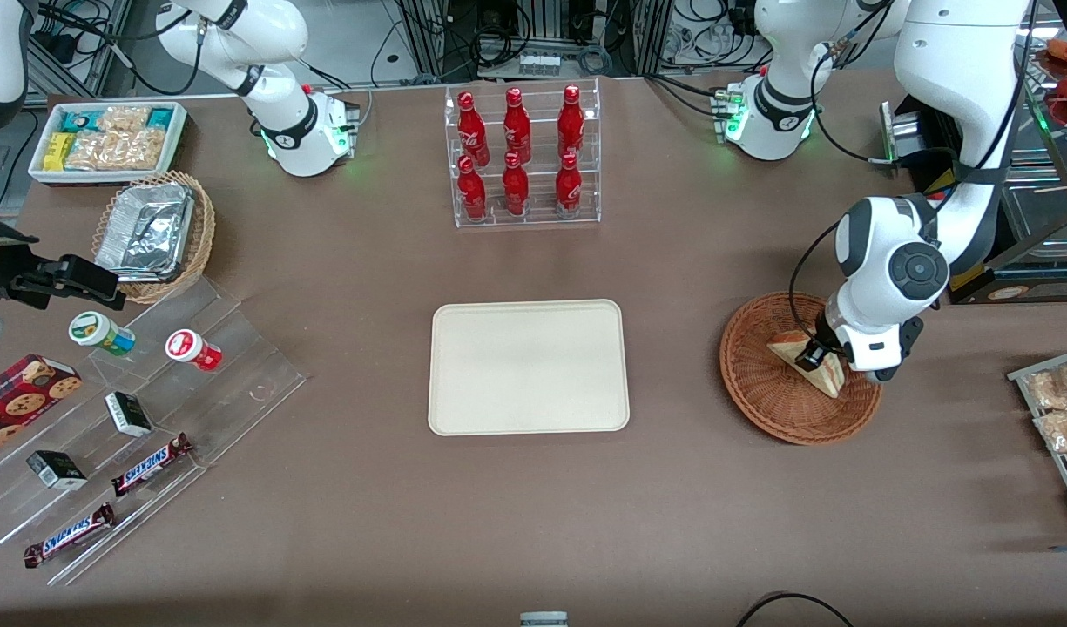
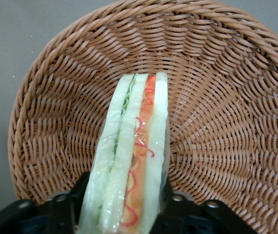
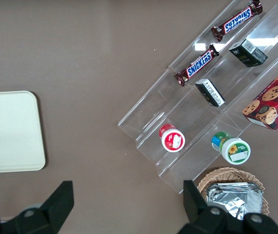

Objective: Place sandwich from basket to tray
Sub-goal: 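Lower the left gripper and close it on the wrapped sandwich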

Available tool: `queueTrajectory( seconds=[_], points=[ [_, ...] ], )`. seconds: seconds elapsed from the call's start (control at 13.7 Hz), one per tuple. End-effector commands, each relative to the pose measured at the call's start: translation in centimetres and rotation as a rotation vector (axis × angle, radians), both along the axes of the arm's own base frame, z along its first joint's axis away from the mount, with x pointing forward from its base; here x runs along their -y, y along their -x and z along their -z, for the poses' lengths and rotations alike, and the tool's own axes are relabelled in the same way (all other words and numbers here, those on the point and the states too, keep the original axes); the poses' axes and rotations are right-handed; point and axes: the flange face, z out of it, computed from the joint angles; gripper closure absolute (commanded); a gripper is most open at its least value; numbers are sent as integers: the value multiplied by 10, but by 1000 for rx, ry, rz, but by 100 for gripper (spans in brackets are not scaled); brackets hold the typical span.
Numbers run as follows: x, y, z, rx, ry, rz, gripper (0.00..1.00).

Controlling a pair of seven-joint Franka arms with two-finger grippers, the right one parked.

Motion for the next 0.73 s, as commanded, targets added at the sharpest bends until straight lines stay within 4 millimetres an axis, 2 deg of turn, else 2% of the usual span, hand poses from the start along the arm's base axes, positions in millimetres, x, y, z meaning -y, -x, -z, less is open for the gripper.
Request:
queueTrajectory(
  seconds=[0.0,0.22,0.29,0.37,0.51,0.66],
  points=[
    [0,-3,-5,18,-12,-8,100],
    [4,-12,-24,17,-18,20,100],
    [5,-17,-35,3,-31,43,100],
    [15,-21,-52,-13,-46,79,100],
    [44,-33,-88,-56,-63,138,100],
    [93,-43,-125,-64,-75,202,100]
  ],
)
